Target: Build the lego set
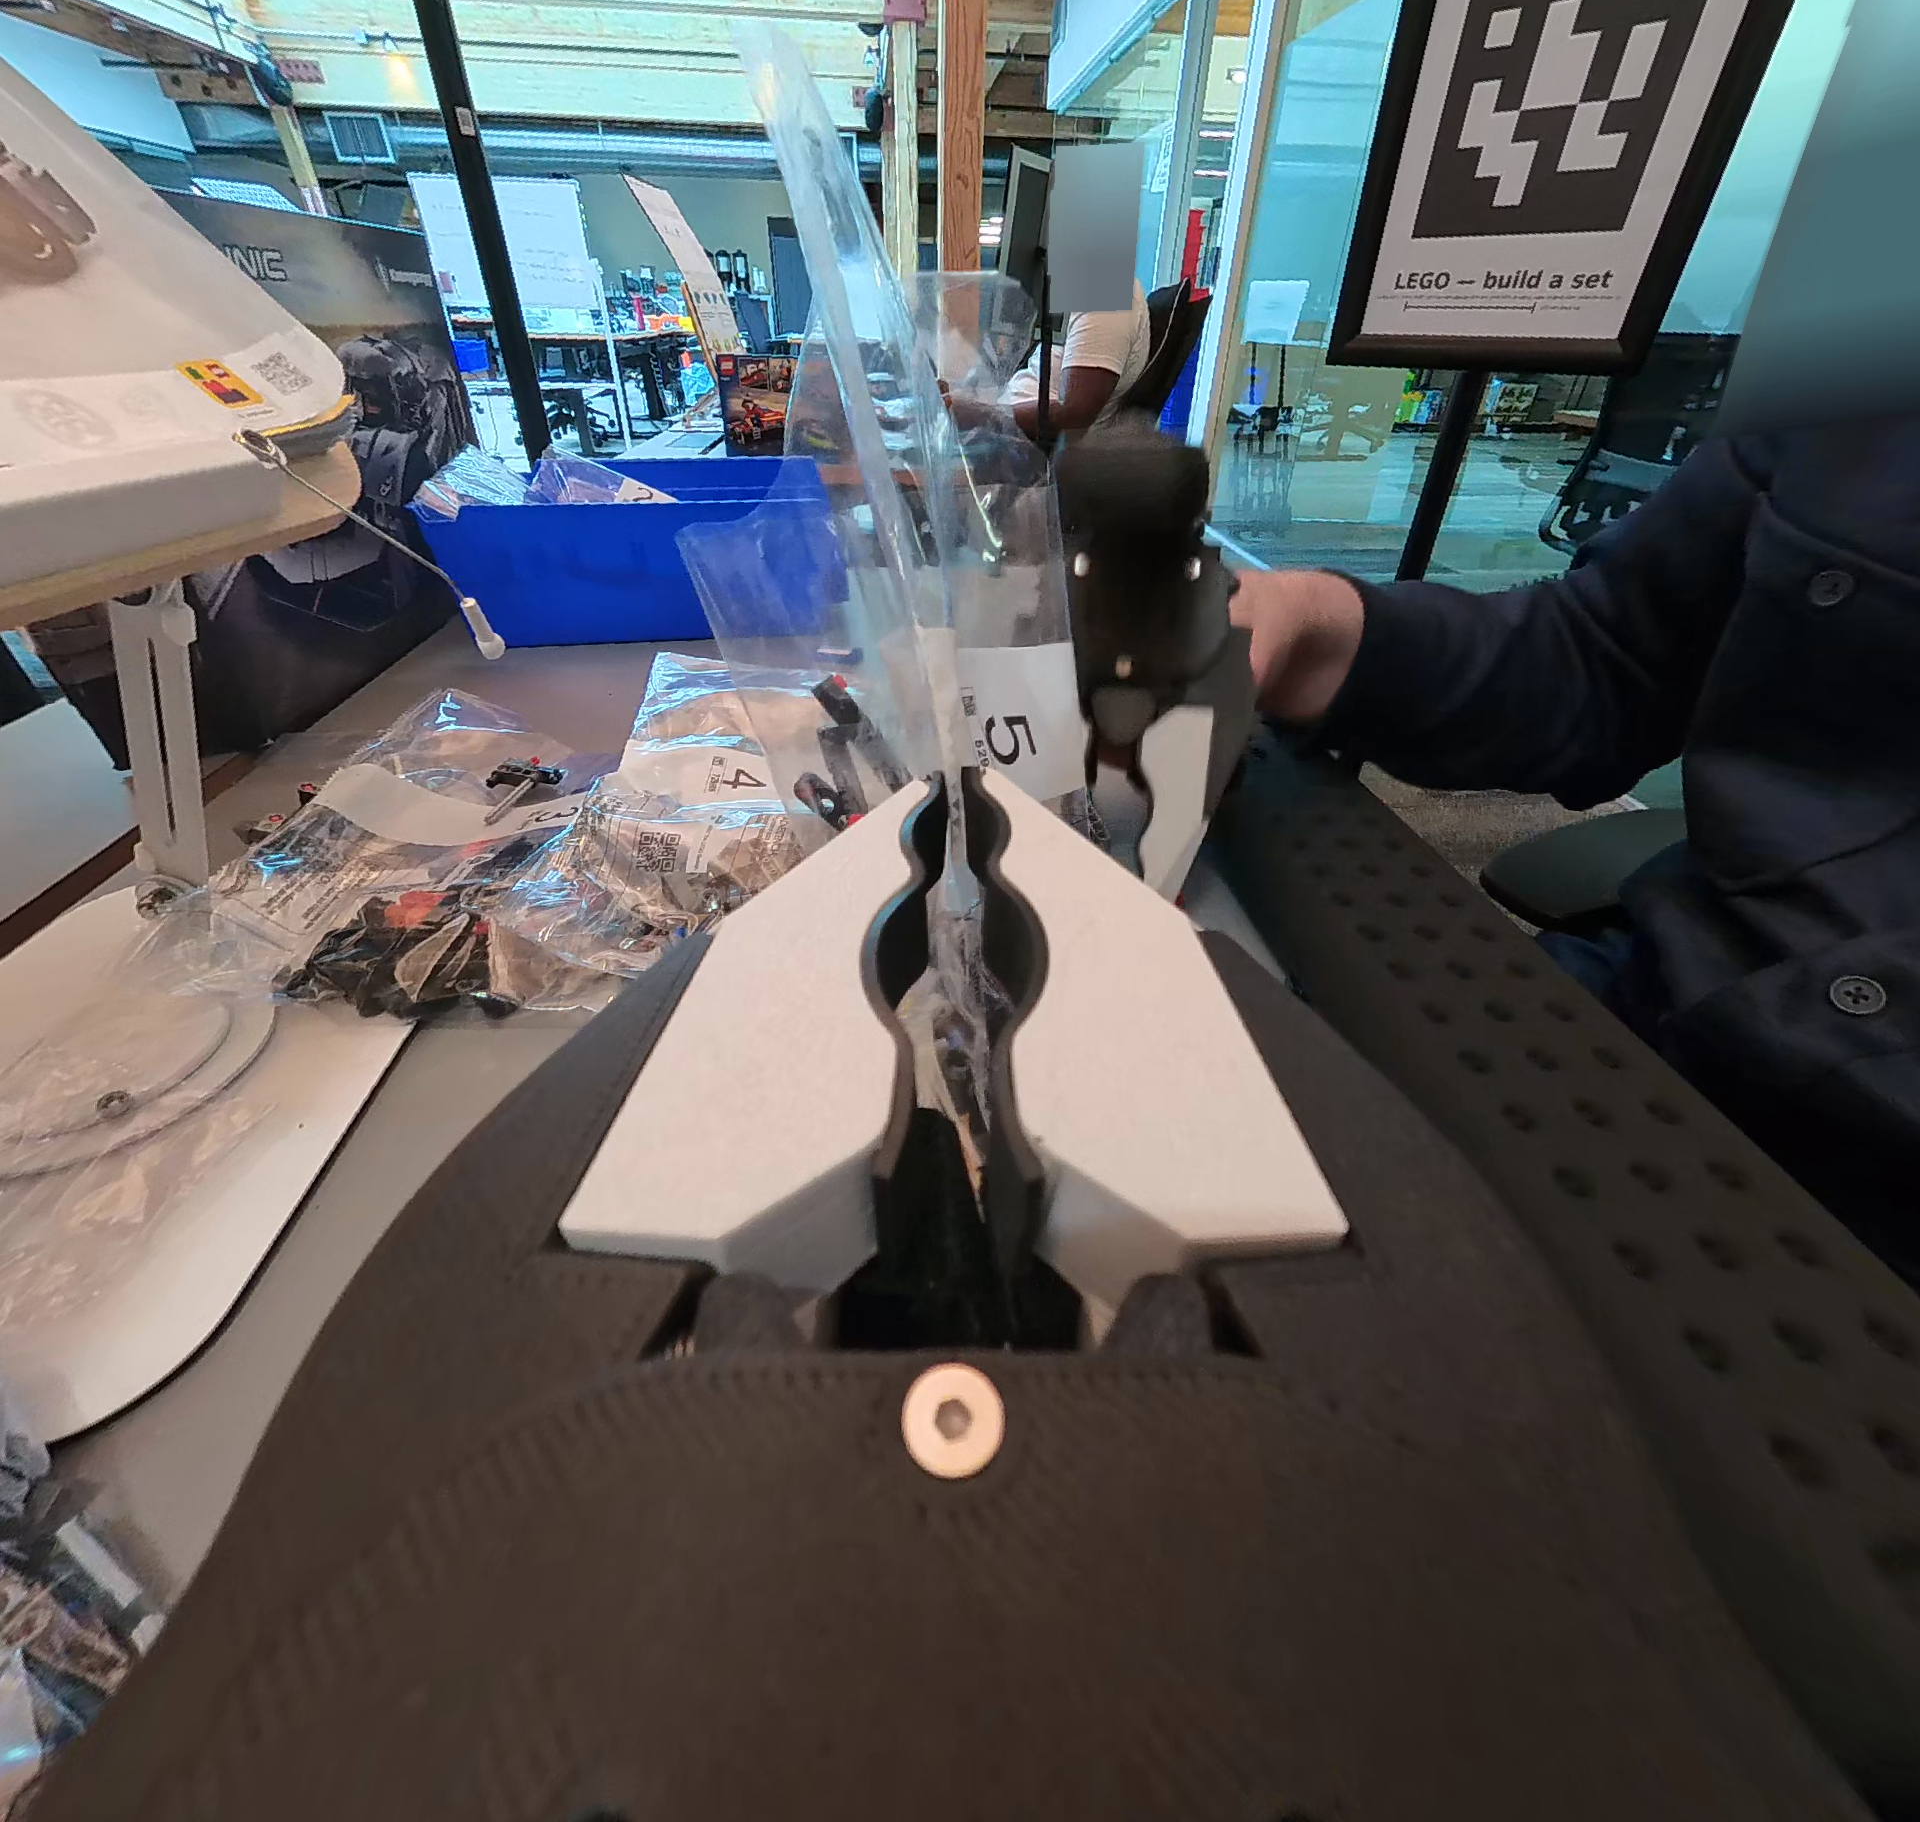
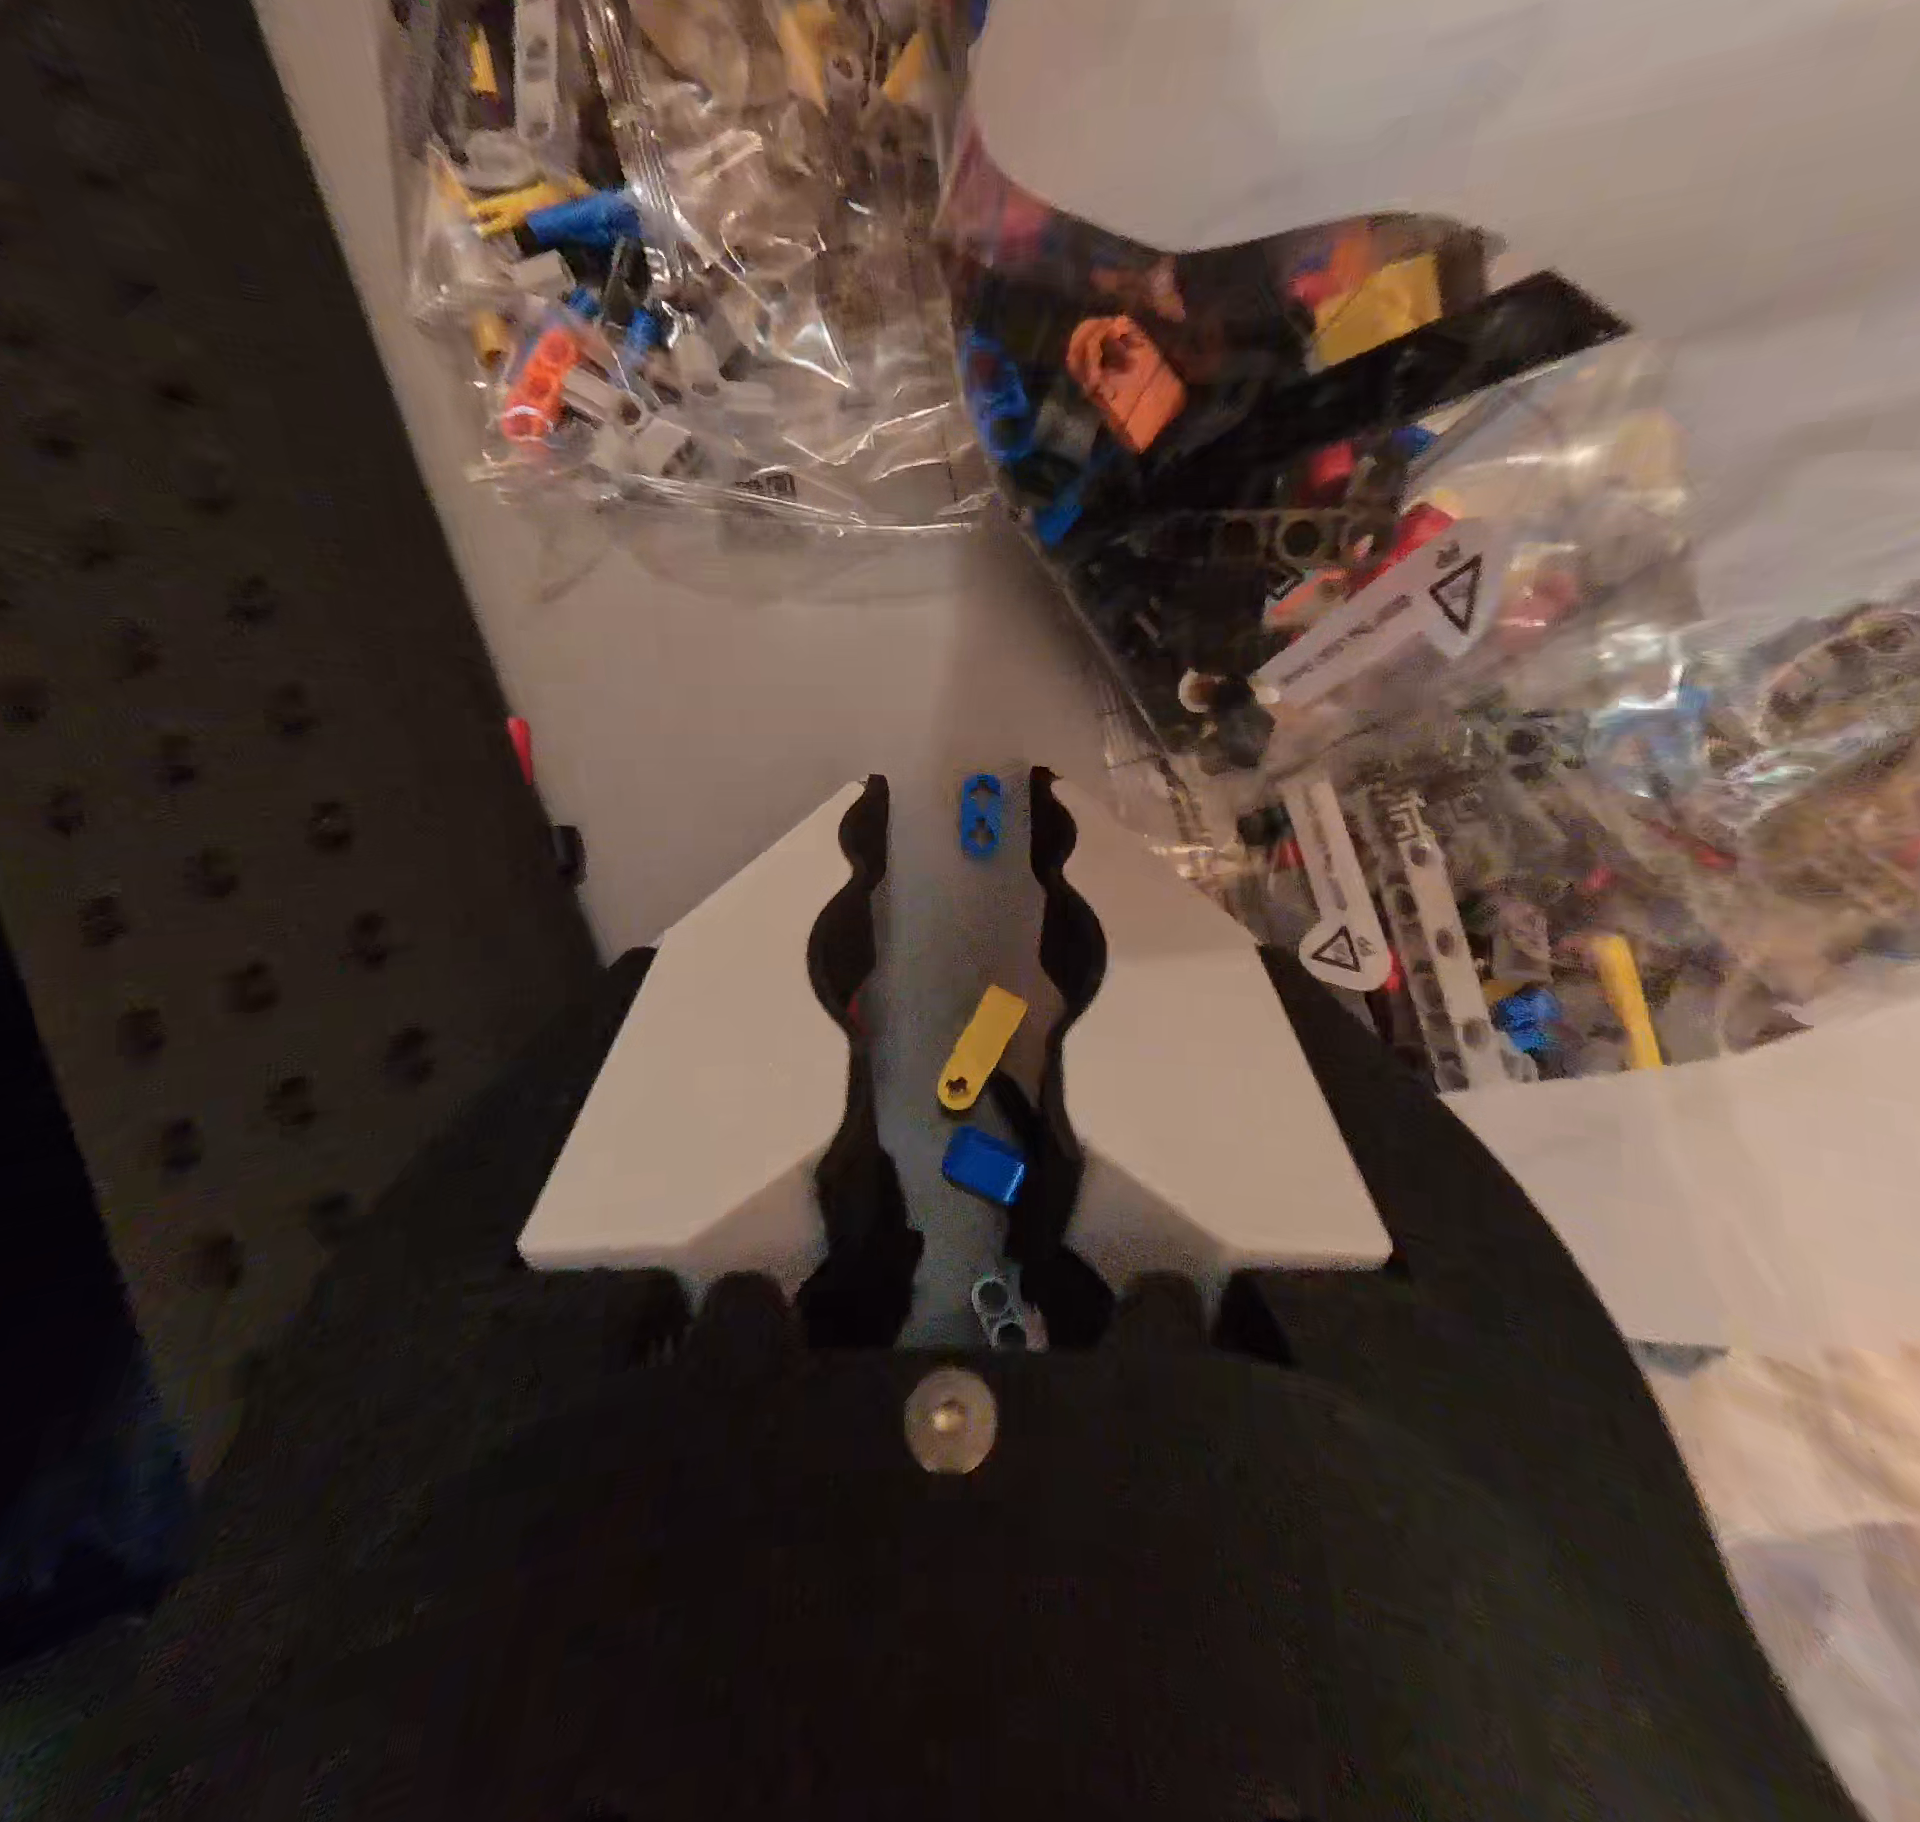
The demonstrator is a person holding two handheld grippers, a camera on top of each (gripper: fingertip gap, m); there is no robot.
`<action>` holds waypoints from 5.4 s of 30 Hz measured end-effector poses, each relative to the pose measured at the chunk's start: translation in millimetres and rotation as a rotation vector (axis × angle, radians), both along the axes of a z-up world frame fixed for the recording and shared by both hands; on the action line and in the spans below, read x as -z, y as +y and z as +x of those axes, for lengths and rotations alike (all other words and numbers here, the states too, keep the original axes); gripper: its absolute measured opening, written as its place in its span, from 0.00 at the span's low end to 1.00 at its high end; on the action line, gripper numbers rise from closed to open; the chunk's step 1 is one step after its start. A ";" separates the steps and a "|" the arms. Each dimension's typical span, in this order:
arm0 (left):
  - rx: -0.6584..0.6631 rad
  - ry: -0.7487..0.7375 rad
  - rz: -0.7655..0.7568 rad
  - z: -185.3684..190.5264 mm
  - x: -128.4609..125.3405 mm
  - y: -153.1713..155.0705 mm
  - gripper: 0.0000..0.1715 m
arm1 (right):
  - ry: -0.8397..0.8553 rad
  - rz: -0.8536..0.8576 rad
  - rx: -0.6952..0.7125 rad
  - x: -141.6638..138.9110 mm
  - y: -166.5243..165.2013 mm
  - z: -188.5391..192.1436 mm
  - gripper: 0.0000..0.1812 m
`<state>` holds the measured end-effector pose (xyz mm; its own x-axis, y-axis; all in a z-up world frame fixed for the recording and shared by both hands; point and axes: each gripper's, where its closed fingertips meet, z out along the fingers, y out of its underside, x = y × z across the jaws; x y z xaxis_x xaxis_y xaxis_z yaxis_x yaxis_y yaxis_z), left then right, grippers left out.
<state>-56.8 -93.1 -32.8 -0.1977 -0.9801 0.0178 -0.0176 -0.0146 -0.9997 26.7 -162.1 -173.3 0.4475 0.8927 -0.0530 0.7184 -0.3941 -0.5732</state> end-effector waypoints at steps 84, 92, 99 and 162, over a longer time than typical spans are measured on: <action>0.025 0.009 0.002 3.0 0.6 -5.3 0.01 | 0.095 -0.016 -0.058 -35.1 -38.7 42.2 0.15; 0.028 0.012 0.002 3.6 1.2 -5.8 0.01 | 0.001 -0.052 -0.070 1.7 -40.2 32.5 0.09; 0.027 0.012 0.002 3.4 1.1 -5.4 0.01 | 0.062 0.036 -0.022 -25.4 -19.6 37.4 0.03; 0.042 0.016 0.007 4.1 0.9 -8.9 0.01 | 0.290 0.352 0.064 -177.0 78.6 8.2 0.14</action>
